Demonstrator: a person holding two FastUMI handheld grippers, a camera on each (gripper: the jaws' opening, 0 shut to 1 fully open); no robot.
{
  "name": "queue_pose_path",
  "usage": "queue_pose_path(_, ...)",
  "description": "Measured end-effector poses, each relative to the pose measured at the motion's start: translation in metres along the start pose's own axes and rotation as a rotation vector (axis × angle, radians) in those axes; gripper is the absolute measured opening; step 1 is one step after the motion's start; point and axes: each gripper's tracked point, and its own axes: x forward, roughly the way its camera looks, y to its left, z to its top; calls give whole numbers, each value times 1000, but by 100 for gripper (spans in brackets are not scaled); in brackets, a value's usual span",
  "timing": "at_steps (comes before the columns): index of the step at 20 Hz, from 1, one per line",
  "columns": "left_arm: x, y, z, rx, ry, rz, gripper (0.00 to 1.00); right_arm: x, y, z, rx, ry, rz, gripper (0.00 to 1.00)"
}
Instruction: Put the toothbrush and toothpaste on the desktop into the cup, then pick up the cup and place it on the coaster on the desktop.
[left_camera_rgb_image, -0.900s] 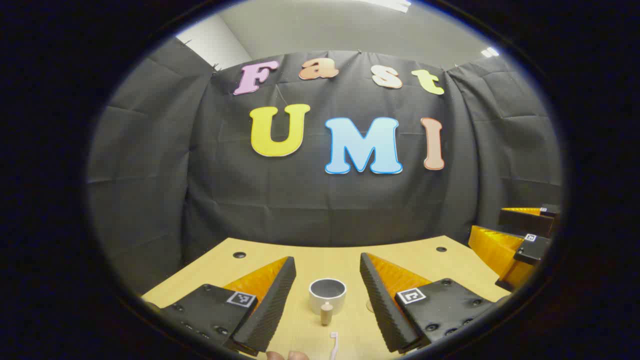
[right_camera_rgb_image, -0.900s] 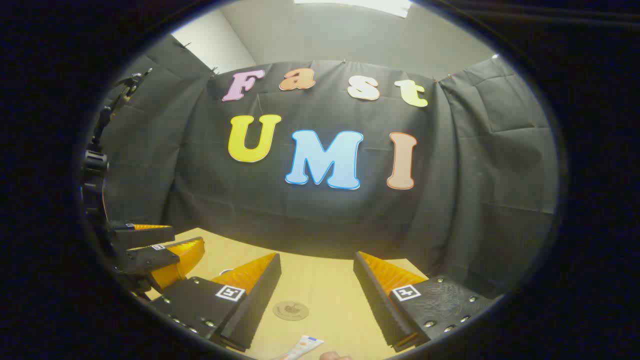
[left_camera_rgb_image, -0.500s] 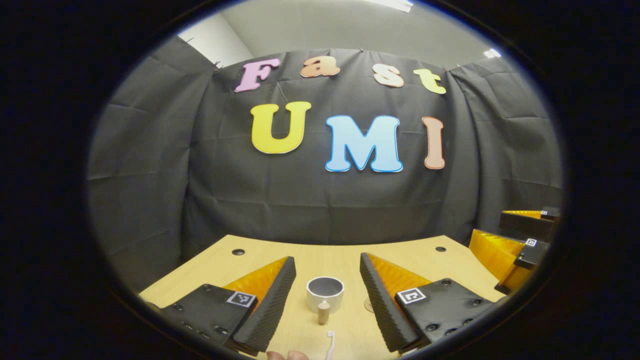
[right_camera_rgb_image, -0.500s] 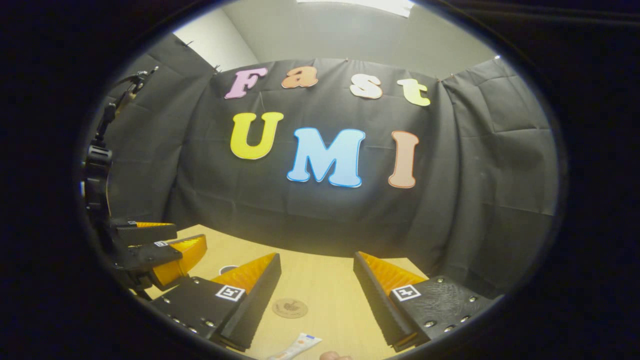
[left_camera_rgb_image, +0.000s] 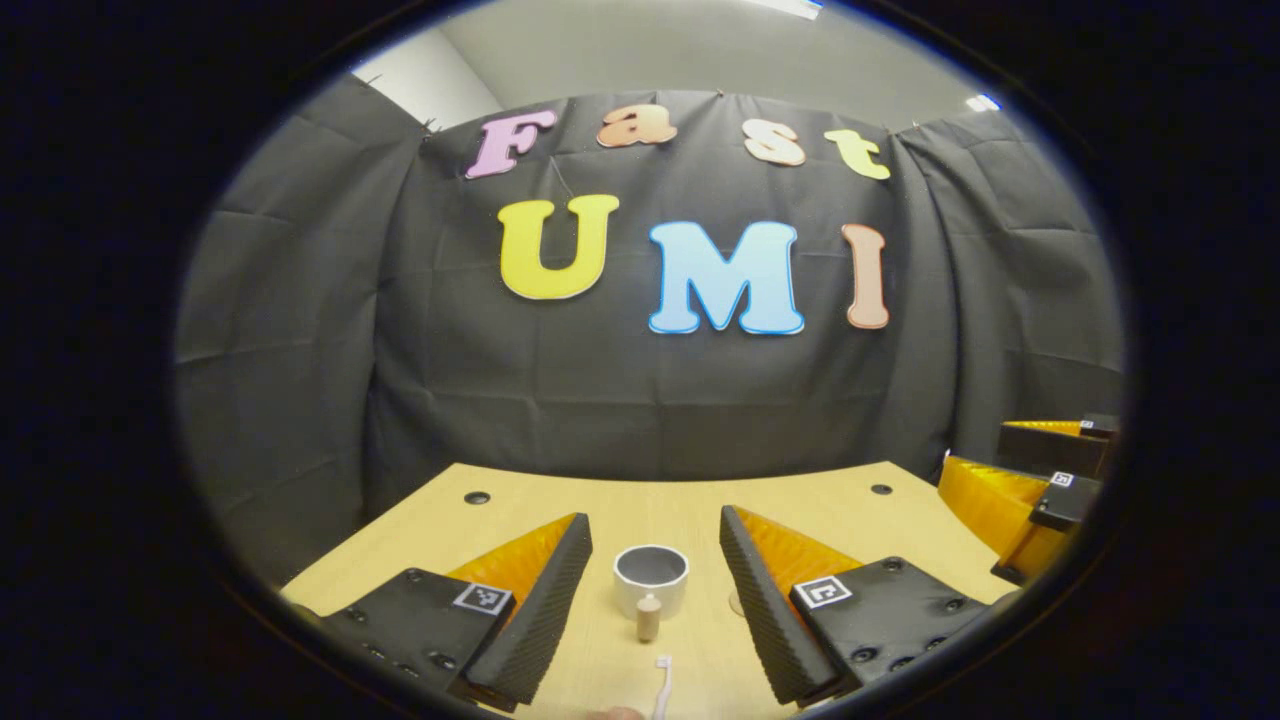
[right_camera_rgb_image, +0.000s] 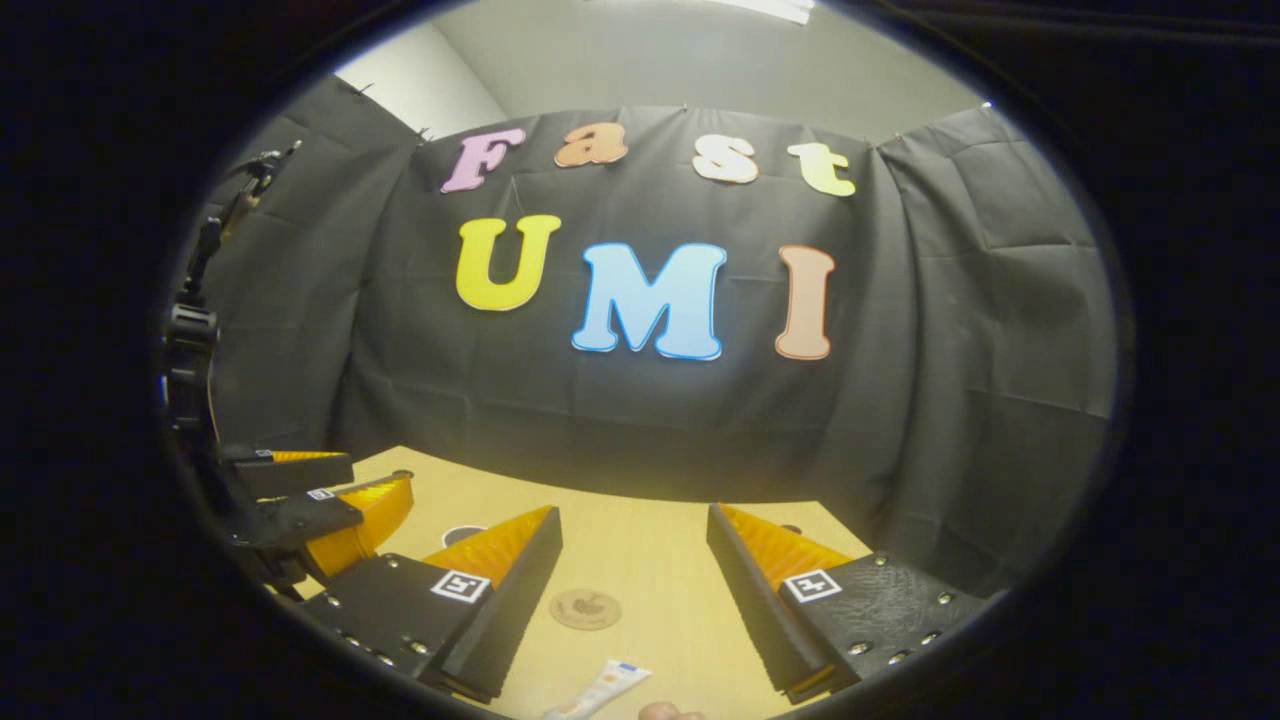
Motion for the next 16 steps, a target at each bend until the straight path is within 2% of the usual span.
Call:
queue_pose_path(3, 3, -3, -18, -28, 62, -21, 87, 1, 2, -9, 12, 45, 7, 91)
queue_pose_path(6, 6, -3, -38, -14, 135, -28, 87, 2, 6, -27, 44, 124, 19, 92)
queue_pose_path(12, 10, -2, -86, -6, 315, -51, 87, 1, 13, -75, 146, 353, 35, 92)
queue_pose_path(16, 8, 4, -118, -36, 449, -43, 87, 0, 7, -109, 151, 493, 17, 92)
